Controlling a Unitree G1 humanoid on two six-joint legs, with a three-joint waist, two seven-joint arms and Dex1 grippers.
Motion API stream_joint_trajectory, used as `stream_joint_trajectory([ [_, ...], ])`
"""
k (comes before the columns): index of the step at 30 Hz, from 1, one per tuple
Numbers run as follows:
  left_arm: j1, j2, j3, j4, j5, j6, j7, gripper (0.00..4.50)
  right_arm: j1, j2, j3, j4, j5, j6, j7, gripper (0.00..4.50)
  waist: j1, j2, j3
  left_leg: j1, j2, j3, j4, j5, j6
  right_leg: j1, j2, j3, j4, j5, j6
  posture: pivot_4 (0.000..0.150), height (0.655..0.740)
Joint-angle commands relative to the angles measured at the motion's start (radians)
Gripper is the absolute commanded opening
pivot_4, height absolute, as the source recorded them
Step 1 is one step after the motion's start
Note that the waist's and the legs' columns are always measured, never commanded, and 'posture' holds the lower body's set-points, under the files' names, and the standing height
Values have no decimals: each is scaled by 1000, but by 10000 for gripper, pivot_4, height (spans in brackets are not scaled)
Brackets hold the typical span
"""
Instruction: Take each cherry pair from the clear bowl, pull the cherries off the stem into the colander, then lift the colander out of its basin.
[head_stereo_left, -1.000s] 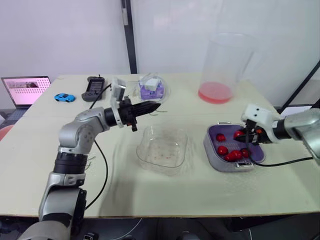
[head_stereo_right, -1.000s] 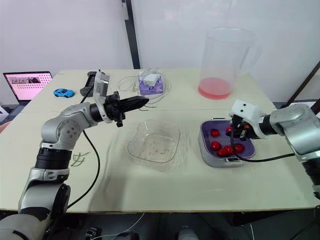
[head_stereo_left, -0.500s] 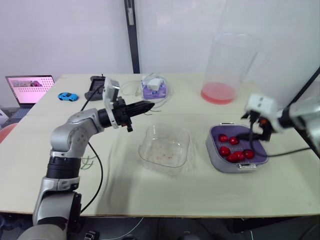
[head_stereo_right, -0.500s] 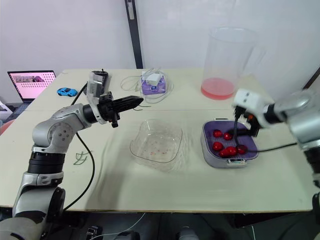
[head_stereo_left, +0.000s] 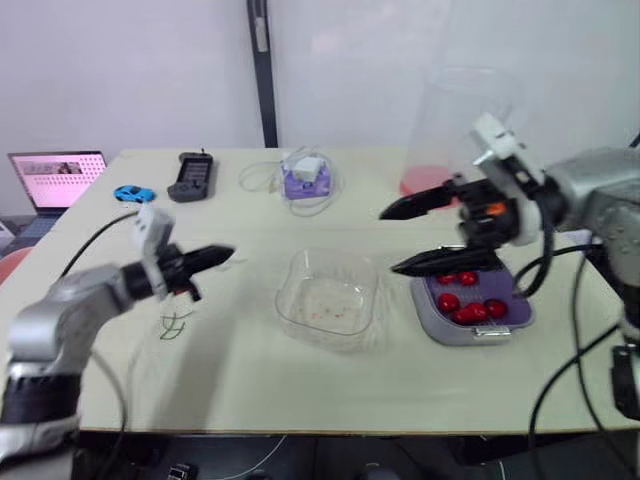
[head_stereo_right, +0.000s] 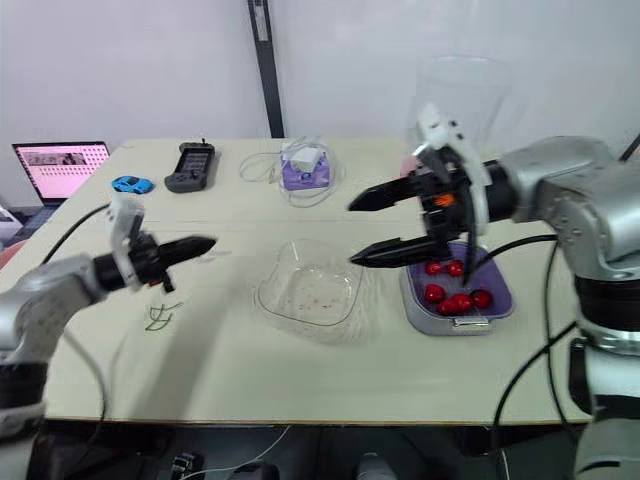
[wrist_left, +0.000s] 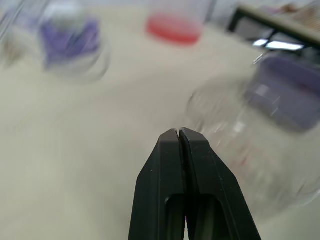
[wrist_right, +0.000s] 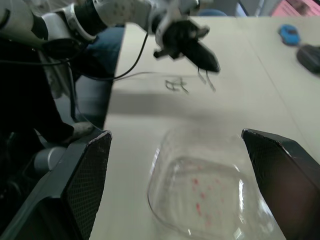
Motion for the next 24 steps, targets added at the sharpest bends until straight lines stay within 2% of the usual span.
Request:
stream_joint_trajectory([
  [1, 58, 11, 106, -36, -30, 12, 41, 0, -4, 2, 8, -23, -4, -26, -21, 44607, 11, -1, 1, -1, 0, 0, 0, 0, 0, 0, -1, -1, 0, 0, 0, 1500, 7332],
  [7, 168, -30, 158, -30, -21, 29, 122, 0, -20, 5, 48, -23, -36, -56, -53, 44607, 25, -2, 0, 0, -1, 1, 2, 0, -1, 2, -2, -1, -1, 0, 0, 1500, 7332],
  [14, 174, -46, 133, 46, 15, -14, 137, 0, -10, -7, 54, -21, -53, -72, -66, 44607, 23, -2, 0, 0, -1, 1, 1, 0, -1, 1, -1, -1, -1, 0, 0, 1500, 7332],
  [15, 168, -50, 137, 57, 12, -14, 143, 5737, -7, -10, 54, -22, -55, -74, -67, 45000, 23, -2, 0, 0, 0, 1, 1, 0, -1, 1, -1, -1, -1, 0, 0, 1500, 7332],
  [16, 160, -52, 144, 66, 7, -11, 150, 7792, -7, -10, 55, -24, -57, -73, -68, 45000, 23, -2, 0, 0, 0, 1, 1, 0, -1, 1, -1, -1, -1, 0, 0, 1500, 7332],
  [18, 149, -53, 161, 76, -5, -4, 159, 16674, -5, -15, 56, -32, -61, -66, -74, 45000, 24, -2, 0, 0, 0, 1, 1, 0, -1, 1, -1, -1, -1, 0, 0, 1500, 7332],
  [23, 144, -39, 186, 81, -20, 3, 157, 43844, -1, -33, 58, -46, -71, -57, -84, 45000, 22, -3, 0, 0, 0, 1, 1, 0, -1, 1, -1, -1, -1, 0, 0, 1500, 7332],
  [24, 144, -35, 193, 82, -24, 4, 156, 44510, 0, -37, 55, -48, -68, -54, -85, 45000, 22, -3, 0, 0, 0, 1, 1, 0, -1, 1, -1, -1, -1, 0, 0, 1500, 7332],
])
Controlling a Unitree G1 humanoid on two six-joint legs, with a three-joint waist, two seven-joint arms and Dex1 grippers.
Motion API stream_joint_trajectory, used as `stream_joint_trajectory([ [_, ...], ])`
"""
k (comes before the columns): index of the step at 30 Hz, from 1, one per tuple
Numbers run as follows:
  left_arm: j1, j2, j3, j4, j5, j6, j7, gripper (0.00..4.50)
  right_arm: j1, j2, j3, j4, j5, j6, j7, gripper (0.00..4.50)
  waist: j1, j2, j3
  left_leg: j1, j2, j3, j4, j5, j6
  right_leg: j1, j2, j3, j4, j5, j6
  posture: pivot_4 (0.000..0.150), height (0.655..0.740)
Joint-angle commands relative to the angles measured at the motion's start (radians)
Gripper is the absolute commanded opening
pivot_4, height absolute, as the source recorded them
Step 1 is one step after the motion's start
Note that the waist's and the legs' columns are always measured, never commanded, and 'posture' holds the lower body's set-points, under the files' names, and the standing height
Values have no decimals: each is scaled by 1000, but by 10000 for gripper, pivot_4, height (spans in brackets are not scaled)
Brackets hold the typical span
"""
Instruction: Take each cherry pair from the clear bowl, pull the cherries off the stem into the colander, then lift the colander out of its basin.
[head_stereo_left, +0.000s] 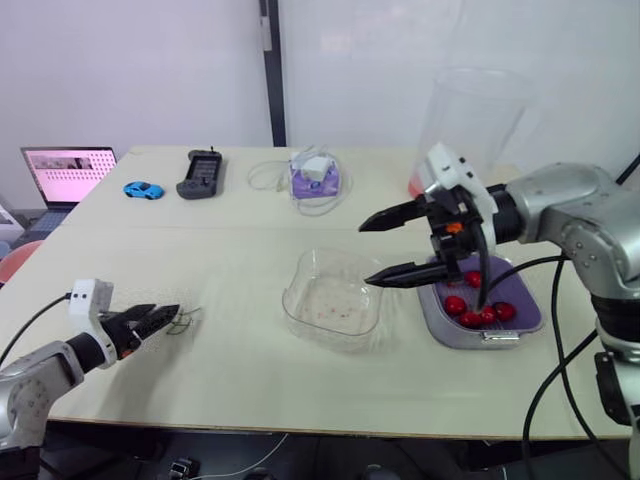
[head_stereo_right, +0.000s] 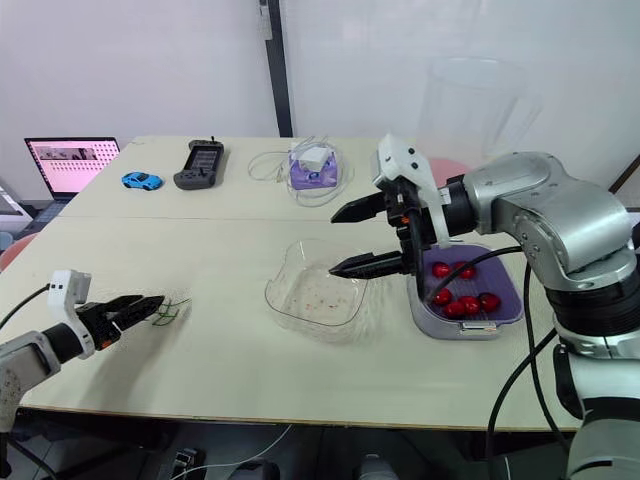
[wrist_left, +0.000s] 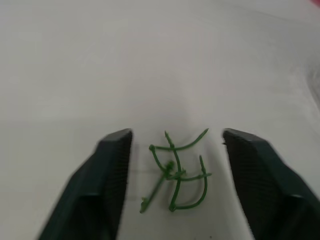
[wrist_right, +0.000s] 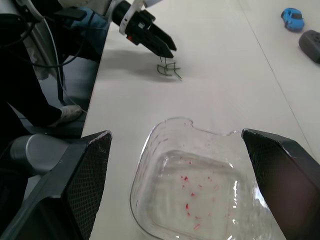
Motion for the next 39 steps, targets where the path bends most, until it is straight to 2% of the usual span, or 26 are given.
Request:
stream_joint_trajectory([
  [1, -5, 27, 57, -4, -23, -4, 0, 44510, -6, -22, -21, -32, 4, 0, -7, 45000, -1, 0, 0, 0, 0, 0, 0, 0, 0, 0, 0, 0, 0, 0, 0, 1500, 7332],
  [9, -44, 92, 103, 14, -64, -8, -67, 44510, 10, -27, -26, -40, 3, 0, -18, 45000, -1, 0, 0, 0, 0, 0, 0, 0, 0, 0, 0, 0, 0, 0, 0, 1500, 7332],
  [14, -127, 168, 91, -21, -120, -12, -181, 44510, 30, -50, -38, -46, -4, 5, -37, 45000, -1, 0, 0, 0, 0, 0, 0, 0, 0, 0, 0, 0, 0, 0, 0, 1500, 7332],
  [21, -342, 255, -137, -173, -150, -4, -376, 44510, 106, -156, -93, -31, -33, 51, -100, 45000, 2, -1, 1, 0, -1, 1, -1, 0, 0, 1, -1, 0, -3, 0, 0, 1500, 7332],
  [24, -512, 221, -318, -205, -151, 28, -455, 44510, 254, -271, -199, -89, -47, 126, -158, 45000, 16, -2, 1, -2, 0, 0, -1, 0, 0, 1, 0, -1, -4, 0, 0, 1500, 7332],
  [27, -609, 172, -415, -174, -122, 18, -490, 44510, 365, -329, -295, -146, -30, 180, -188, 45000, 5, 0, 1, -2, -1, 1, 0, 0, 0, 2, 0, 0, -6, 0, 0, 1500, 7332],
  [31, -749, 80, -546, -107, -73, -13, -570, 44510, 689, -423, -586, -277, -85, 305, -154, 45000, 2, 0, 1, -1, 0, 0, 0, -2, 4, 2, 3, 1, -4, 0, 0, 1500, 7332],
  [34, -805, 44, -600, -57, -32, -46, -627, 44510, 908, -427, -816, -363, -136, 380, -90, 45000, 1, 0, 0, 0, 0, 1, 1, -3, 5, 2, 3, 2, -4, 0, 0, 1500, 7332],
  [37, -861, 1, -632, -9, -13, -57, -671, 44510, 1190, -385, -1063, -432, -257, 383, -2, 45000, 7, -1, 0, 1, 0, 1, 1, -3, 5, 4, 3, 2, -4, 0, 0, 1500, 7332],
  [39, -901, -33, -647, 27, 1, -70, -697, 44510, 1367, -312, -1242, -459, -318, 372, 68, 45000, 9, -2, 0, 1, 0, 1, 1, -3, 5, 5, 2, 2, -6, 0, 0, 1500, 7332],
])
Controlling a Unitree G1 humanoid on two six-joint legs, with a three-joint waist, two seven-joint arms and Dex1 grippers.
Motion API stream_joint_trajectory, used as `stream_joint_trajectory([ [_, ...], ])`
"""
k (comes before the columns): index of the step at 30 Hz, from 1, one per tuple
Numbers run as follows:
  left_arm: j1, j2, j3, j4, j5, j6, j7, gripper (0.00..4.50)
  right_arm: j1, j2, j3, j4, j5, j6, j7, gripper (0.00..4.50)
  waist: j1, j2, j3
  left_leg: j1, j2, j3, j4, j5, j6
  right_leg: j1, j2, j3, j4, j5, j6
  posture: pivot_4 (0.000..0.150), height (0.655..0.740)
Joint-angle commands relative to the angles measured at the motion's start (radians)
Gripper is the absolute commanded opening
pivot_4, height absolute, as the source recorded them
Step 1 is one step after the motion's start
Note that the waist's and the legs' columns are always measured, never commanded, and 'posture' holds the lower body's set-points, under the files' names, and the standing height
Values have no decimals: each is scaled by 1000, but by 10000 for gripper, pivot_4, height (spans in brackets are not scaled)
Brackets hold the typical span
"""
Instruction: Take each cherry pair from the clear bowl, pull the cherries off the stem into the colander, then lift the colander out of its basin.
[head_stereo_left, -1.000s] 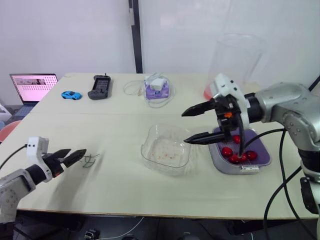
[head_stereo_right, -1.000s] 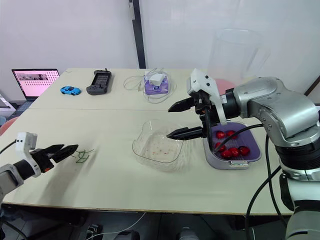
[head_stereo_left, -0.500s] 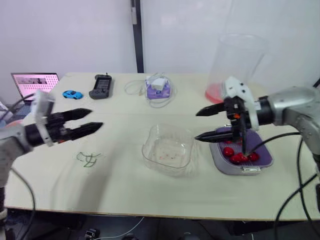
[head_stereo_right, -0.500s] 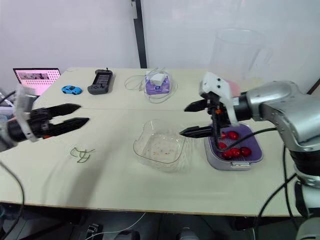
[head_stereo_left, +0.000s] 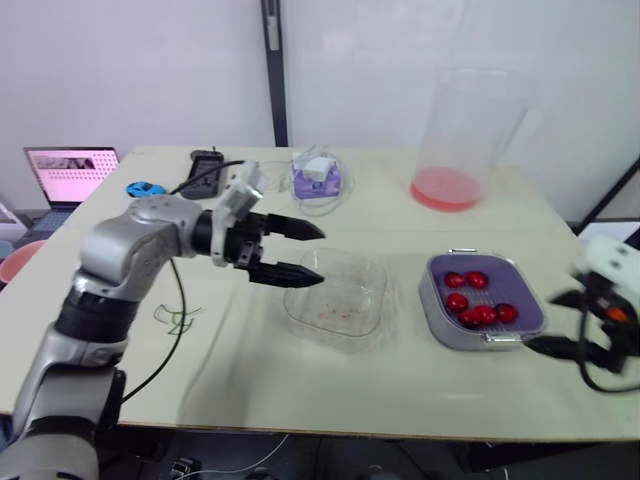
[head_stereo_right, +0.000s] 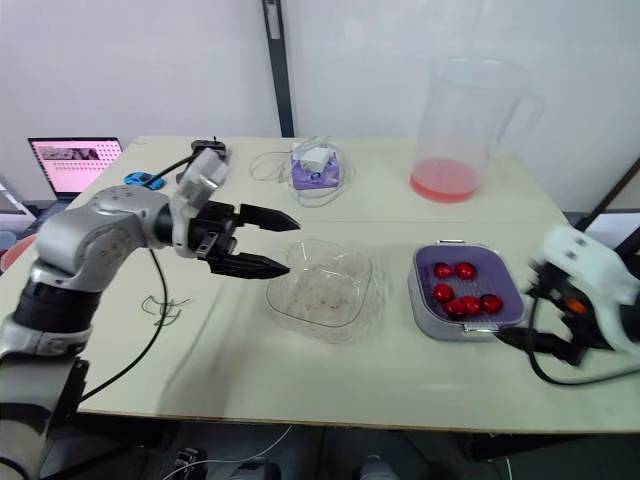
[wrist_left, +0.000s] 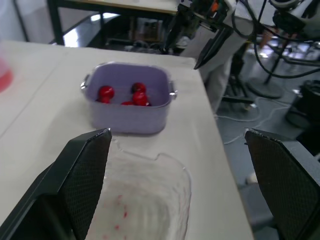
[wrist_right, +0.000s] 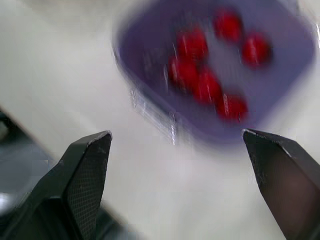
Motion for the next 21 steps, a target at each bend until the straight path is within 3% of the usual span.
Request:
stream_joint_trajectory([
  [1, -72, -36, -9, 41, 21, -33, -48, 44510, 183, 96, -289, -47, -92, -5, 107, 45000, 4, -2, 0, 0, 0, 0, 0, 0, 0, 1, 0, -1, 0, 0, 0, 1500, 7332],
  [5, -119, -71, -21, 72, 46, -55, -88, 44510, 413, 198, -453, -77, -161, -118, 178, 45000, -1, -2, 0, 0, 0, -1, 0, -1, 1, 4, 0, -2, -5, 0, 1, 1500, 7332],
  [11, -133, -78, 7, 55, 45, -25, -78, 44510, 372, 114, -423, -71, -111, -163, 192, 45000, -25, -2, 0, 11, 0, -1, -2, -1, 2, 15, 0, -1, -7, 0, 1, 1500, 7332],
  [21, -45, -86, 24, 2, 78, -37, 22, 44510, 49, -228, 161, 131, -40, -541, 85, 45000, -20, -2, 0, 8, 0, -1, 0, -2, 3, 14, -1, -1, -8, -1, 2, 1500, 7332],
])
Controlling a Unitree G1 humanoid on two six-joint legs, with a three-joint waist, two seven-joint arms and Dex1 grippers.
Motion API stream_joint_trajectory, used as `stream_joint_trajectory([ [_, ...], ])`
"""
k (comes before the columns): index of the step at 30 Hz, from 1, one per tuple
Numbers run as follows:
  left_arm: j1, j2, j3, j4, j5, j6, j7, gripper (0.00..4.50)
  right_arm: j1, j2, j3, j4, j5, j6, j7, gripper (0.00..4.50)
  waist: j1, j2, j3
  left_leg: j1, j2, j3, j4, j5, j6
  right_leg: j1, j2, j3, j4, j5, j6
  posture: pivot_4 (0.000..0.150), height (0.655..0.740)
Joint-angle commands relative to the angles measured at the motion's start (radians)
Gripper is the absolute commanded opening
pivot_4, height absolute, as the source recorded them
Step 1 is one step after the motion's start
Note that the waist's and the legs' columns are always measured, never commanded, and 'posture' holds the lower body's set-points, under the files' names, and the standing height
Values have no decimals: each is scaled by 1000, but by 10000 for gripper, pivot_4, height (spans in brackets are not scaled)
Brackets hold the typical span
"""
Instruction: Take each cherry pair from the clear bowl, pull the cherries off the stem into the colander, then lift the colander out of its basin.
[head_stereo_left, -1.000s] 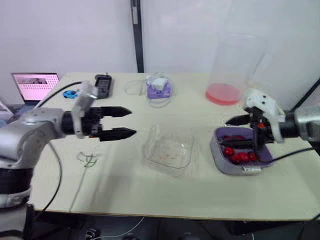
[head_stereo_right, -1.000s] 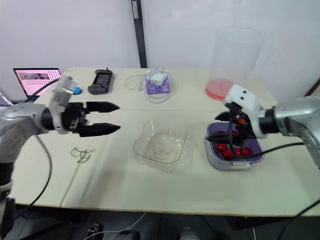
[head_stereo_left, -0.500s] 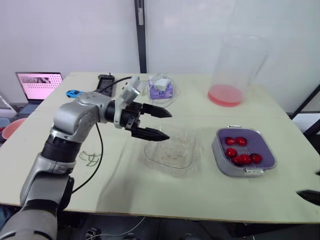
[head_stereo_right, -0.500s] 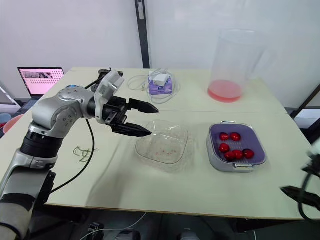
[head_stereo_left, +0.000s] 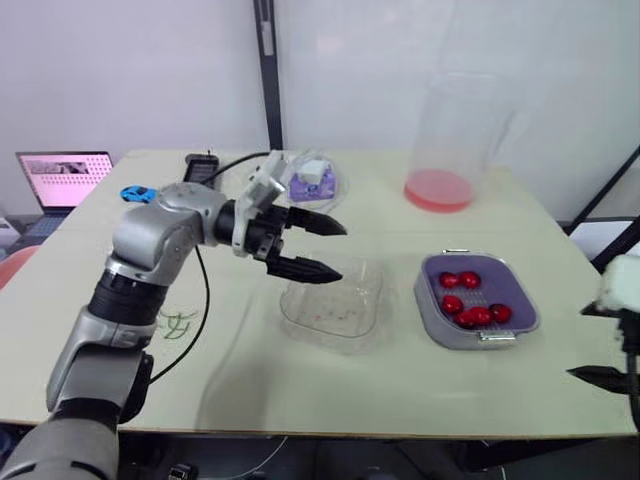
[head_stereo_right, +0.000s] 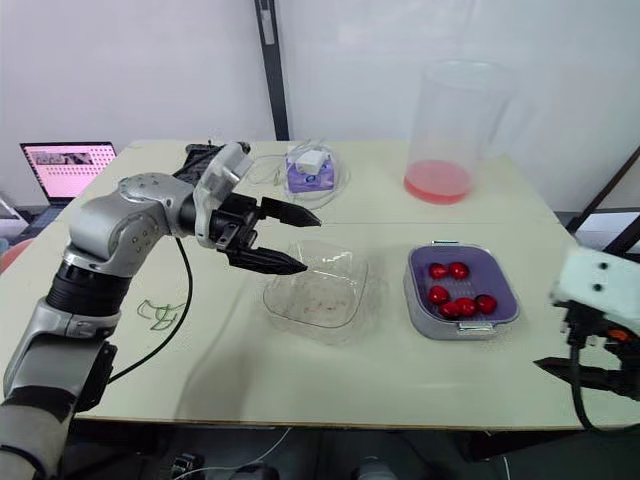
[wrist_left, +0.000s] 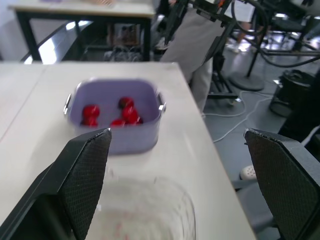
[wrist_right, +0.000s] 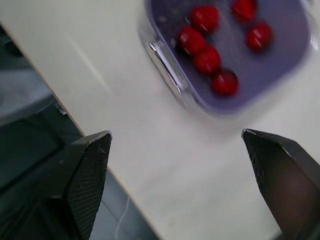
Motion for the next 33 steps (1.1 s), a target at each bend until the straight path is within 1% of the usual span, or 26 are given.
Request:
stream_joint_trajectory([
  [1, -7, -8, 40, -53, 0, -11, 42, 44510, -103, -98, 196, 93, 17, -169, -52, 45000, 2, 0, 0, -1, 0, 0, 1, 0, 0, 0, -1, 0, 0, 0, 0, 1500, 7332],
  [5, 38, 17, 55, -86, 10, -15, 74, 44510, -244, -174, 453, 171, 20, -311, -120, 45000, 0, 0, 0, -2, 0, 0, 0, 0, 0, -3, -1, 0, 0, 0, 1, 1500, 7332],
  [9, 66, 43, 67, -110, 19, -14, 101, 44510, -396, -158, 673, 196, 1, -382, -139, 45000, -6, 1, 0, -3, 0, 0, 0, 0, 0, -4, 0, 0, 0, 0, 0, 1500, 7332],
  [11, 75, 48, 70, -118, 23, -14, 112, 44510, -491, -132, 765, 208, -11, -379, -130, 45000, -7, 1, 0, -4, 0, 0, 1, 0, 0, -5, -1, 0, 0, 0, 0, 1500, 7332],
  [14, 87, 54, 73, -136, 17, -8, 125, 45000, -625, -81, 895, 236, -81, -394, -107, 35485, -7, 1, 0, -4, 0, 0, 1, 0, -1, -5, -1, 0, 1, 0, 0, 1500, 7332],
  [15, 90, 56, 73, -143, 17, -6, 130, 45000, -665, -61, 932, 248, -110, -400, -100, 31519, -7, 1, 0, -4, 0, 0, 1, 0, -1, -5, 0, 0, 1, 0, 0, 1500, 7332],
  [18, 88, 58, 76, -155, 14, 2, 141, 45000, -745, -24, 1000, 275, -162, -397, -66, 31519, -6, 1, 0, -5, 0, 0, 1, 0, -1, -6, -1, 0, 1, 0, 0, 1500, 7332],
  [22, 84, 58, 77, -161, 14, 5, 157, 45000, -792, 1, 1043, 296, -203, -393, -29, 31519, -7, 1, 0, -6, 0, 0, 1, 0, -1, -7, -1, 0, 1, 0, 0, 1500, 7332],
  [23, 86, 57, 75, -162, 16, 4, 161, 45000, -801, 8, 1051, 299, -207, -384, -19, 27872, -7, 1, 0, -6, 0, 0, 1, 0, -1, -7, -1, 0, 1, 0, 0, 1500, 7332],
  [24, 86, 56, 74, -163, 16, 3, 165, 45000, -808, 12, 1058, 301, -212, -375, -11, 26738, -7, 1, 0, -6, 0, 0, 1, 0, -1, -7, -1, 0, 2, 0, 0, 1500, 7332],
  [25, 87, 55, 74, -164, 16, 3, 168, 45000, -813, 15, 1063, 303, -219, -371, -3, 23756, -7, 1, 0, -6, 0, 0, 1, 0, -1, -7, 0, 0, 2, 0, 0, 1500, 7332],
  [28, 87, 49, 83, -163, 4, 9, 177, 45000, -827, 24, 1071, 310, -244, -372, 10, 9658, -6, 1, 0, -6, 0, 0, 1, 0, -1, -8, -1, 0, 2, 0, 0, 1500, 7332],
  [33, 80, 46, 87, -151, 2, 2, 182, 45000, -846, 40, 1078, 312, -256, -354, 28, 9658, -7, 1, 0, -6, 0, 0, 2, 0, -1, -8, -1, 0, 2, 0, 0, 1500, 7332],
])
